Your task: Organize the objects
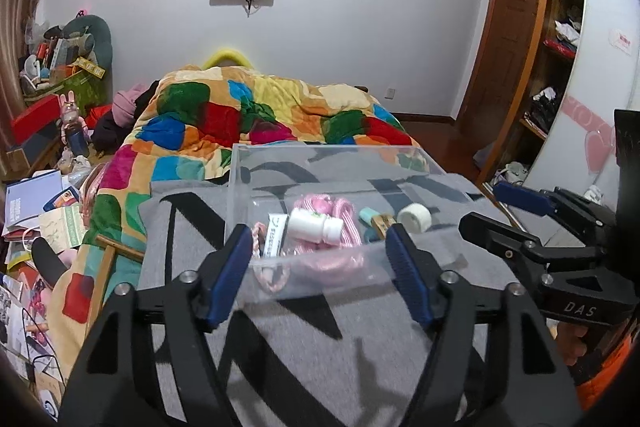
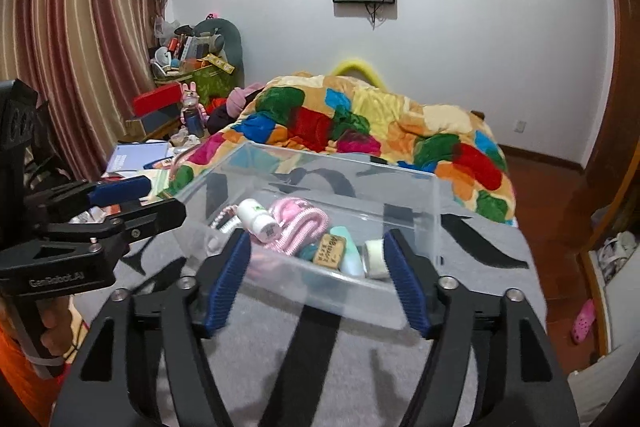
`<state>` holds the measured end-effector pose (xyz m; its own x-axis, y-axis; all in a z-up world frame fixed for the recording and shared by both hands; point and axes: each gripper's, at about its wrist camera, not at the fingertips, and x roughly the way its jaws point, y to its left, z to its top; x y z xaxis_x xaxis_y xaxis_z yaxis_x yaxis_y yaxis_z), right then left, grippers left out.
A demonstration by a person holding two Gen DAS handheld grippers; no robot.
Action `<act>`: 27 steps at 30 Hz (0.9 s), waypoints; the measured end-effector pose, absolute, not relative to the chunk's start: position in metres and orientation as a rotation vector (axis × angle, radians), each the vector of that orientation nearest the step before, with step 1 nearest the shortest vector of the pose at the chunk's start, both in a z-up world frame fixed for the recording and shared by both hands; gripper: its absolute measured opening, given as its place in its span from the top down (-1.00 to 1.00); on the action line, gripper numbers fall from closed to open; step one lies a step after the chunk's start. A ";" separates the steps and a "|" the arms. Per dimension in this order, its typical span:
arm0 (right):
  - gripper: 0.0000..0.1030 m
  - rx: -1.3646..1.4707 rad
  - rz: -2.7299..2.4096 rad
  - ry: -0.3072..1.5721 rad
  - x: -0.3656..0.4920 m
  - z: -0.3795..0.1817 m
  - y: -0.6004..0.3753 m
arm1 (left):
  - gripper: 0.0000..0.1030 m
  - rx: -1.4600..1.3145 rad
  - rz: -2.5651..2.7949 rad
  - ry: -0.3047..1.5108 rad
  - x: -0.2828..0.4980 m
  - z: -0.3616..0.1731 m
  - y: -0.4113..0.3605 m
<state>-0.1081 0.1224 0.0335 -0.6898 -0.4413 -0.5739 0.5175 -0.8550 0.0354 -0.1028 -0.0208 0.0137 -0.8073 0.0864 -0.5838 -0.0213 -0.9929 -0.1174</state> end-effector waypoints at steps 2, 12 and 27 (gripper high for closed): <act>-0.42 0.799 -2.479 0.165 -0.101 0.031 0.126 | -0.55 -0.949 2.940 -0.128 -0.096 0.012 -0.016; -0.58 0.855 -2.468 0.130 -0.090 0.007 0.135 | -0.78 -0.955 2.933 -0.102 -0.081 -0.005 -0.003; -0.58 0.893 -2.453 0.094 -0.093 -0.005 0.143 | -0.78 -1.002 2.925 -0.166 -0.083 -0.017 -0.007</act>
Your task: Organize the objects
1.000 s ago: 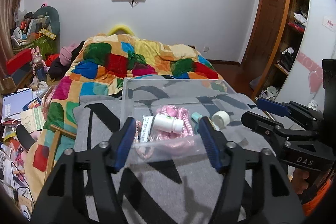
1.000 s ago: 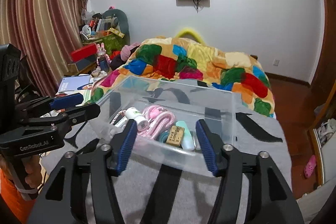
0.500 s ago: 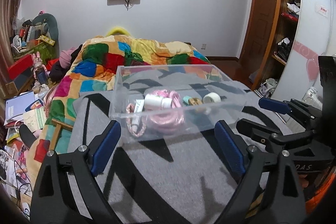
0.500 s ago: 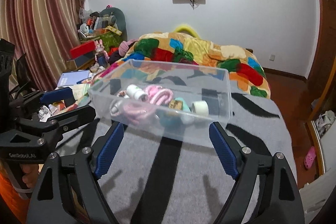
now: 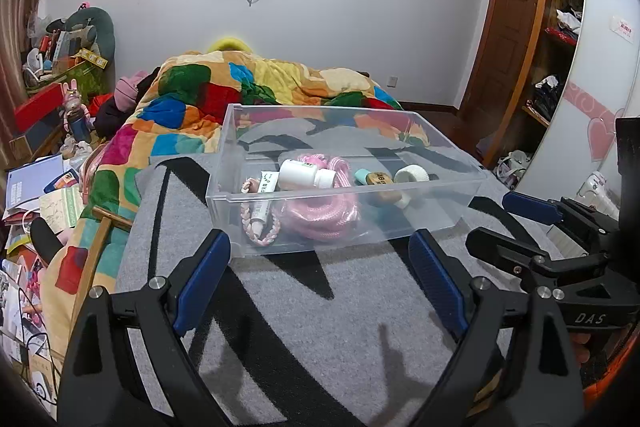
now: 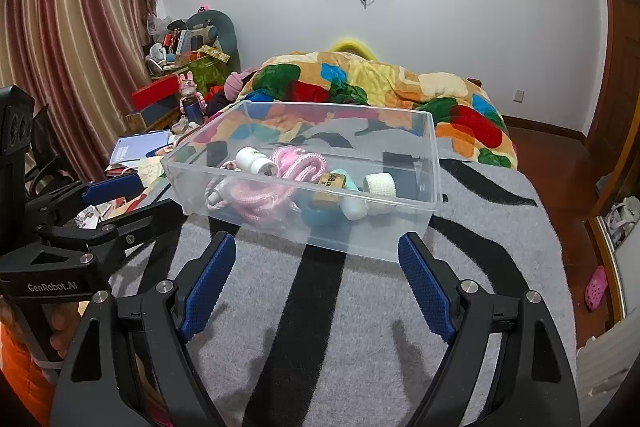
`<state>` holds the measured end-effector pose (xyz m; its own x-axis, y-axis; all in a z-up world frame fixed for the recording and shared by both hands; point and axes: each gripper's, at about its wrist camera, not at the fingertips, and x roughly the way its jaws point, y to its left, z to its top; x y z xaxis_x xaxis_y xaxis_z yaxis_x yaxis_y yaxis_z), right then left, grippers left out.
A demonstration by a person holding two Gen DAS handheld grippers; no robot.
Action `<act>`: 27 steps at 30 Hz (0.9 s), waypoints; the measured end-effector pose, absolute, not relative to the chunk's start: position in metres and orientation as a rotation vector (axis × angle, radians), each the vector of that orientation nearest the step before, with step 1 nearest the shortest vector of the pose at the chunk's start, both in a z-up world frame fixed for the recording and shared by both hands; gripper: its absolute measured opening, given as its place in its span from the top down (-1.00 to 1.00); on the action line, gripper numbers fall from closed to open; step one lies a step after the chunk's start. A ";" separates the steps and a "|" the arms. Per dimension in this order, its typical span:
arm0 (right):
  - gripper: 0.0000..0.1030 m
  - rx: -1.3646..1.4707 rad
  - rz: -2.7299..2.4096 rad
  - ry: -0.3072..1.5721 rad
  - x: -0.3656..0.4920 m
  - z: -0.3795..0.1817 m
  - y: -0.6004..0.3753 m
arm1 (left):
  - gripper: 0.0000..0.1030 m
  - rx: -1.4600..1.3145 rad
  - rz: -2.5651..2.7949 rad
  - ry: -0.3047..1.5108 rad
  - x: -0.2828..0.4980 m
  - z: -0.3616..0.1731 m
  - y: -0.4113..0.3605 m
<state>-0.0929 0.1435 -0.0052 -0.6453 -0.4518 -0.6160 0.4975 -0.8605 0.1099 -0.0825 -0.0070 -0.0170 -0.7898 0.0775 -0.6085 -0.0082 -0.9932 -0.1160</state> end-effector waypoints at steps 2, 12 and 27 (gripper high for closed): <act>-0.58 0.894 -2.451 0.091 -0.093 -0.006 0.144 | -0.78 -1.001 2.924 -0.167 -0.082 -0.017 -0.007; -0.58 0.896 -2.447 0.081 -0.094 -0.007 0.145 | -0.78 -1.001 2.925 -0.167 -0.083 -0.017 -0.006; -0.58 0.885 -2.442 0.081 -0.090 -0.004 0.144 | -0.78 -0.996 2.924 -0.165 -0.083 -0.015 -0.006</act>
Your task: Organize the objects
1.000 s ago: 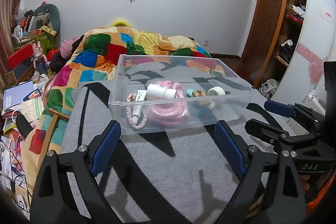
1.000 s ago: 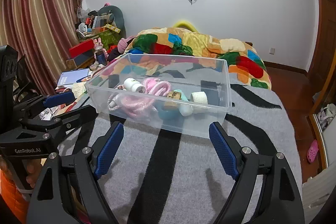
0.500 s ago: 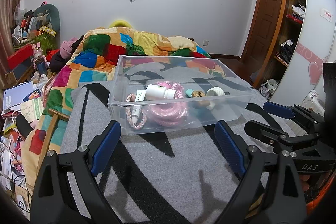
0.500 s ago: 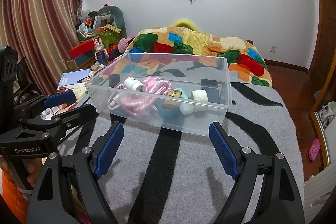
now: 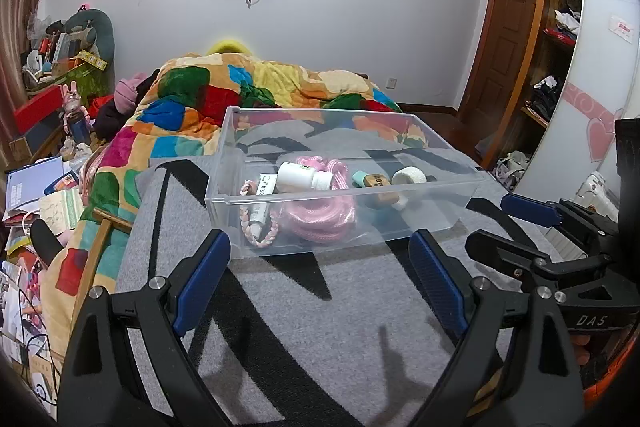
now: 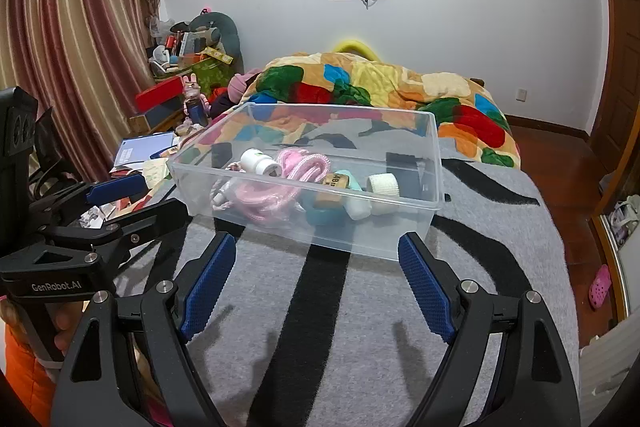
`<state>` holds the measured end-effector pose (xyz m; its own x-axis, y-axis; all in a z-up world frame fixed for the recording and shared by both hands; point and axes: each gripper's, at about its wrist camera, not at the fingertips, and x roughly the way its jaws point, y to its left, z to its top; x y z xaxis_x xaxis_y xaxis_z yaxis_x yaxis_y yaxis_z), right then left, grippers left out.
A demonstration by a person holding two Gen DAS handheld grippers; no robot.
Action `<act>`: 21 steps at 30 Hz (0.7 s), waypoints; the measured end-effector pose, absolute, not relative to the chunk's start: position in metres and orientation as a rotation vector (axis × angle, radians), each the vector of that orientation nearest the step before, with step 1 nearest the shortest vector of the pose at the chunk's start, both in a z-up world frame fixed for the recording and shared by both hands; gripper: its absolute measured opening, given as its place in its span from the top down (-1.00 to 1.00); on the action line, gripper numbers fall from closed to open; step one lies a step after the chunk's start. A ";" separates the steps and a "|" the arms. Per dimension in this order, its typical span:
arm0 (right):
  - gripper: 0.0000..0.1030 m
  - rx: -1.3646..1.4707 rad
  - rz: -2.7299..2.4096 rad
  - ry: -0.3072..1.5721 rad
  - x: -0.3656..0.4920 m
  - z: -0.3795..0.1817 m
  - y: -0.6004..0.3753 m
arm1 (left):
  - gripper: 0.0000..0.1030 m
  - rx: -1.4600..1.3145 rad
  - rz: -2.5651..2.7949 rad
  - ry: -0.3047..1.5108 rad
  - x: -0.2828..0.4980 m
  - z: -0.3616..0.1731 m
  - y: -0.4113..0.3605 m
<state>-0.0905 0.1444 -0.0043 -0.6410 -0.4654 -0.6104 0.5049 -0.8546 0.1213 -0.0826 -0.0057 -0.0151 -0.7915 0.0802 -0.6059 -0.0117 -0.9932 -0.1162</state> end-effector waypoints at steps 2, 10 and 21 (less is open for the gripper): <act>-0.58 0.886 -2.442 0.081 -0.090 -0.004 0.144 | -0.78 -0.996 2.925 -0.164 -0.082 -0.014 -0.005; -0.58 0.884 -2.441 0.076 -0.089 -0.004 0.144 | -0.78 -0.993 2.923 -0.165 -0.083 -0.013 -0.004; -0.58 0.885 -2.441 0.066 -0.089 -0.003 0.145 | -0.78 -1.011 2.903 -0.202 -0.085 -0.012 -0.003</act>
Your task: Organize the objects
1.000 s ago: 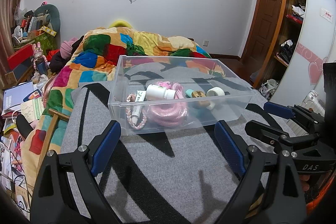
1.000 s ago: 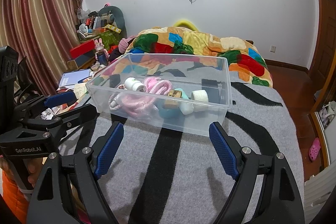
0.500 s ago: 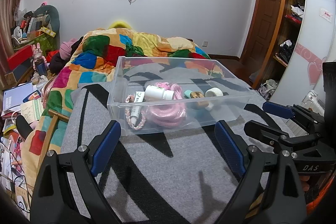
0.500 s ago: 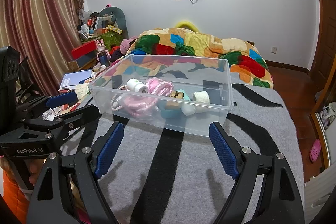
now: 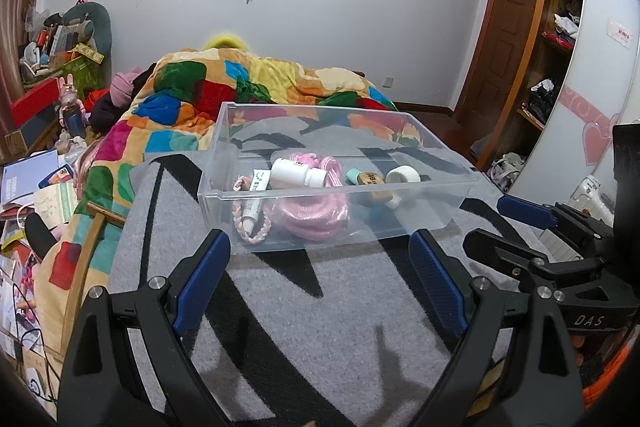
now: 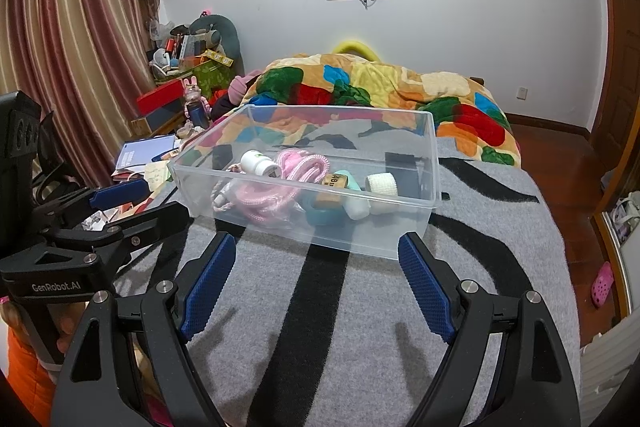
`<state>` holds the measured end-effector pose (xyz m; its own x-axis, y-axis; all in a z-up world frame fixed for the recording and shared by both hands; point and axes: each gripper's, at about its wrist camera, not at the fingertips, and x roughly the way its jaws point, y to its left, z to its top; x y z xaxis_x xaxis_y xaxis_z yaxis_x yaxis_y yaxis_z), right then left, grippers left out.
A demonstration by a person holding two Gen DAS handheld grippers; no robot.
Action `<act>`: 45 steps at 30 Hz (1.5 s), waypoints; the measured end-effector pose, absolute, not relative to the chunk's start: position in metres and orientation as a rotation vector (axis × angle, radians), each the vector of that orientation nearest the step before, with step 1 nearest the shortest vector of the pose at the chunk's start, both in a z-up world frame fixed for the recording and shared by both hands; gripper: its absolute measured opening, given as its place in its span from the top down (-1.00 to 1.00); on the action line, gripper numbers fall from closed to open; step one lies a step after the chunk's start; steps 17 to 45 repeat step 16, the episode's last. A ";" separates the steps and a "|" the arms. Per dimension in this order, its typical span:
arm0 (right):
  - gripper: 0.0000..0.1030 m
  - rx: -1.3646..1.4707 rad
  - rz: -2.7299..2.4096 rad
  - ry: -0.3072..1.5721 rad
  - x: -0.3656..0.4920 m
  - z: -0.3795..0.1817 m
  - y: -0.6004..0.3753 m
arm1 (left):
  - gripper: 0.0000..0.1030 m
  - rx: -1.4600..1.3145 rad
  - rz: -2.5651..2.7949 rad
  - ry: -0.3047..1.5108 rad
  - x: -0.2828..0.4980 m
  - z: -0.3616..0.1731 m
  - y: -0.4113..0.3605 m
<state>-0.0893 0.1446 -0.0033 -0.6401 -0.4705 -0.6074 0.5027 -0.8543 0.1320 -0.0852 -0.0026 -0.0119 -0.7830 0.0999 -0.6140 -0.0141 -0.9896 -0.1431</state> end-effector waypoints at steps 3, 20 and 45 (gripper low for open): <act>-0.58 0.888 -2.440 0.057 -0.089 -0.003 0.146 | -0.78 -1.012 2.903 -0.197 -0.085 -0.012 -0.002; -0.58 0.894 -2.436 0.049 -0.089 -0.004 0.147 | -0.78 -1.004 2.908 -0.179 -0.083 -0.013 -0.002; -0.58 0.894 -2.436 0.049 -0.089 -0.004 0.147 | -0.78 -1.004 2.908 -0.179 -0.083 -0.013 -0.002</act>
